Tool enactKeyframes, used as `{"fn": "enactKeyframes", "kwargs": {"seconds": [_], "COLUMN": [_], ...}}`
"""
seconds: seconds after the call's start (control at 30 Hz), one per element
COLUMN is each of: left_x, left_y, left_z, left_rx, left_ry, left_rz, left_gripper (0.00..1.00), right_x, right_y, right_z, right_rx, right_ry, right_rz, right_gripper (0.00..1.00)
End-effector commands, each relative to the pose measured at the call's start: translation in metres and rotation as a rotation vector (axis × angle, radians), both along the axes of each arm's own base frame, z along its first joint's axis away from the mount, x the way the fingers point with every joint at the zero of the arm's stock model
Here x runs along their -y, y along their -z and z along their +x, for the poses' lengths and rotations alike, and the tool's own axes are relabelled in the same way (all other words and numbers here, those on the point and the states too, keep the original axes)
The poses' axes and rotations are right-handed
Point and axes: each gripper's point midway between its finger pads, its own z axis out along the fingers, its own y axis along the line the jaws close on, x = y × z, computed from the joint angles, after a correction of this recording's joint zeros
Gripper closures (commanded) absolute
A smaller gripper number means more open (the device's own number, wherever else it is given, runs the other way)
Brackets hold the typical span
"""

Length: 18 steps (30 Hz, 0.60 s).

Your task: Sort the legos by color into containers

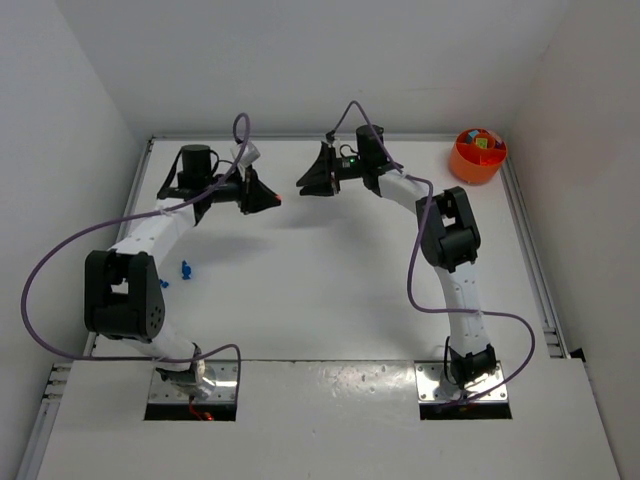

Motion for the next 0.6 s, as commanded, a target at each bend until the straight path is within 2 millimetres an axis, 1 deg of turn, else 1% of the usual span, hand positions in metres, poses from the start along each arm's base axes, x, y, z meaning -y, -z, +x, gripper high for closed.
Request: {"fn": "enactKeyframes", "kwargs": {"seconds": [0.0,0.07,0.1,0.13,0.17,0.27,0.3,0.33,0.37,0.4,0.47,0.5,0.53,0.57], "left_x": [0.012,0.022,0.023,0.024,0.029,0.037,0.041,0.041,0.045,0.044,0.048,0.048,0.052,0.052], "left_y": [-0.035,-0.033,-0.035,-0.032,-0.028,-0.030,-0.031,-0.027,-0.029,-0.030,-0.026,-0.026,-0.022,-0.022], "left_z": [0.012,0.015,0.015,0.017,0.016,0.013,0.013,0.014,0.013,0.015,0.014,0.014,0.013,0.013], "left_rx": [0.132,0.109,0.107,0.089,0.066,0.075,0.085,0.076,0.077,0.087,0.070,0.070,0.059,0.059], "left_ry": [-0.001,0.009,0.006,0.002,0.009,0.031,0.032,0.032,0.039,0.030,0.037,0.037,0.045,0.045], "left_rz": [-0.056,-0.079,-0.088,-0.095,-0.103,-0.105,-0.104,-0.102,-0.107,-0.105,-0.108,-0.108,-0.106,-0.106], "left_gripper": [0.80,0.80,0.80,0.80,0.80,0.80,0.80,0.80,0.80,0.80,0.80,0.80,0.80,0.80], "right_x": [-0.003,-0.002,-0.002,-0.001,-0.001,-0.001,-0.001,-0.002,-0.001,-0.001,-0.001,-0.001,-0.001,-0.001], "right_y": [-0.019,-0.021,-0.023,-0.021,-0.024,-0.025,-0.028,-0.031,-0.036,-0.036,-0.033,-0.038,-0.039,-0.039], "right_z": [-0.010,-0.014,-0.014,-0.017,-0.018,-0.018,-0.017,-0.016,-0.017,-0.017,-0.017,-0.018,-0.018,-0.018], "right_rx": [-0.034,-0.060,-0.061,-0.068,-0.075,-0.075,-0.065,-0.065,-0.057,-0.057,-0.074,-0.066,-0.066,-0.066], "right_ry": [-0.081,-0.103,-0.102,-0.110,-0.109,-0.109,-0.109,-0.109,-0.109,-0.109,-0.108,-0.109,-0.108,-0.108], "right_rz": [0.062,0.071,0.074,0.077,0.078,0.080,0.084,0.086,0.089,0.089,0.085,0.088,0.090,0.090], "right_gripper": [0.61,0.61,0.63,0.63,0.63,0.63,0.64,0.64,0.65,0.65,0.65,0.65,0.66,0.66]}}
